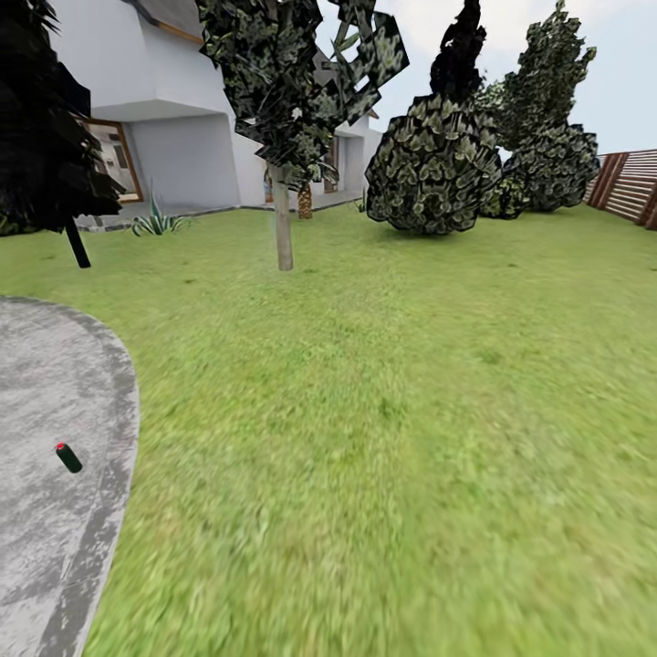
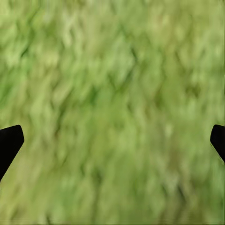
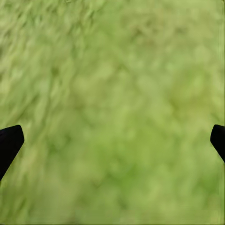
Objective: Pick up the pesticide atomizer in the garden and spray insectifuge to fully cover both potted plants in the garden.
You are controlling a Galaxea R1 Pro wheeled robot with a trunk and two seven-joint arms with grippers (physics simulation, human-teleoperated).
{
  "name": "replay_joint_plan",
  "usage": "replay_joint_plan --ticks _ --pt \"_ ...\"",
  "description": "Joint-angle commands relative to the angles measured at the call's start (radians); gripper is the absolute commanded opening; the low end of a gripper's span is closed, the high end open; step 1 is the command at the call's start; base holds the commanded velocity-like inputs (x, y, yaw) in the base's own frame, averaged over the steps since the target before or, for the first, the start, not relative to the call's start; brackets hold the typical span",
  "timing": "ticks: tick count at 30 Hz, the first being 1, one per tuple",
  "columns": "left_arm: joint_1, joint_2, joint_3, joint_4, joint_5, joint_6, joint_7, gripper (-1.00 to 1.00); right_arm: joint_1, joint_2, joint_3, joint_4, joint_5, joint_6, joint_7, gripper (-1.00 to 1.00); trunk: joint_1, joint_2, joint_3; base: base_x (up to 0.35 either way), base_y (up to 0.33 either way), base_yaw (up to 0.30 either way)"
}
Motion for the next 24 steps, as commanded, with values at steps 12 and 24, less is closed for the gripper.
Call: replay_joint_plan --ticks 12,24 --pt "-0.001 0.000 0.000 0.001 0.001 -0.003 0.000 1.00 0.000 0.000 -0.001 0.001 0.001 -0.003 0.000 1.00 0.000 0.000 -0.001 0.287 -0.148 0.278" --pt "-0.001 0.000 0.000 0.001 0.001 -0.003 0.000 1.00 0.000 0.001 -0.001 0.001 0.001 -0.003 0.000 1.00 0.000 0.000 -0.001 0.286 -0.149 0.278"
